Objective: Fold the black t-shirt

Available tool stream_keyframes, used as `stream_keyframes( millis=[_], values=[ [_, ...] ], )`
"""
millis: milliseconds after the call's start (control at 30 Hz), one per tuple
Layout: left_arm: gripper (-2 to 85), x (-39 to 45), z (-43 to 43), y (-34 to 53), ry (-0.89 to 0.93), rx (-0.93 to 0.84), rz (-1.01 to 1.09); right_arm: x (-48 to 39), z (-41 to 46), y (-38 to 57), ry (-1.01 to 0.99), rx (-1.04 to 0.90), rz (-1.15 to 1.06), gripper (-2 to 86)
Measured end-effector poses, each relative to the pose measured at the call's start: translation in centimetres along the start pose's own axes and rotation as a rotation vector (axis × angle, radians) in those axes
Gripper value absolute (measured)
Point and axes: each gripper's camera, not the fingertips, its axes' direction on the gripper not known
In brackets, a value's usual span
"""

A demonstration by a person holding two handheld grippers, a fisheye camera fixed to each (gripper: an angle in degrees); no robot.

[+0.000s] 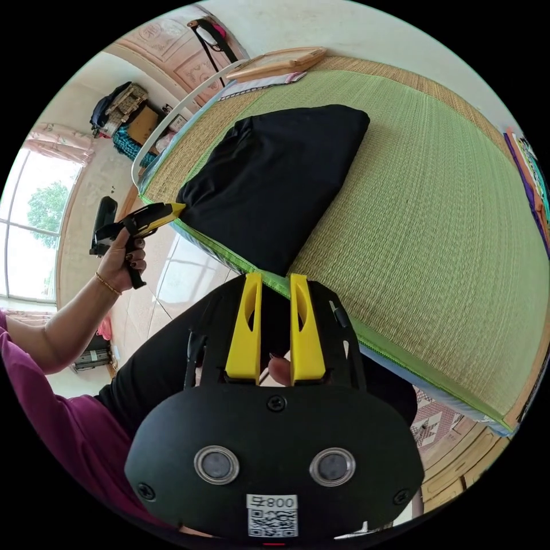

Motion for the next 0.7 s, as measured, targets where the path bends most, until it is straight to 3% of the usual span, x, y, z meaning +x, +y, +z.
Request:
stream_keyframes(
  millis=[233, 700],
  values=[
    [0.0, 1.6, 1.6, -0.7, -0.054, -0.038, 0.034, -2.0, -1.0, 0.9, 0.046, 0.026, 0.0, 2.8],
    [0.0, 2.8, 5.2, -0.3, -0.054, -0.023, 0.028, -9.4, 0.2, 3.3, 0.334, -0.07, -0.3, 0.5]
  ],
)
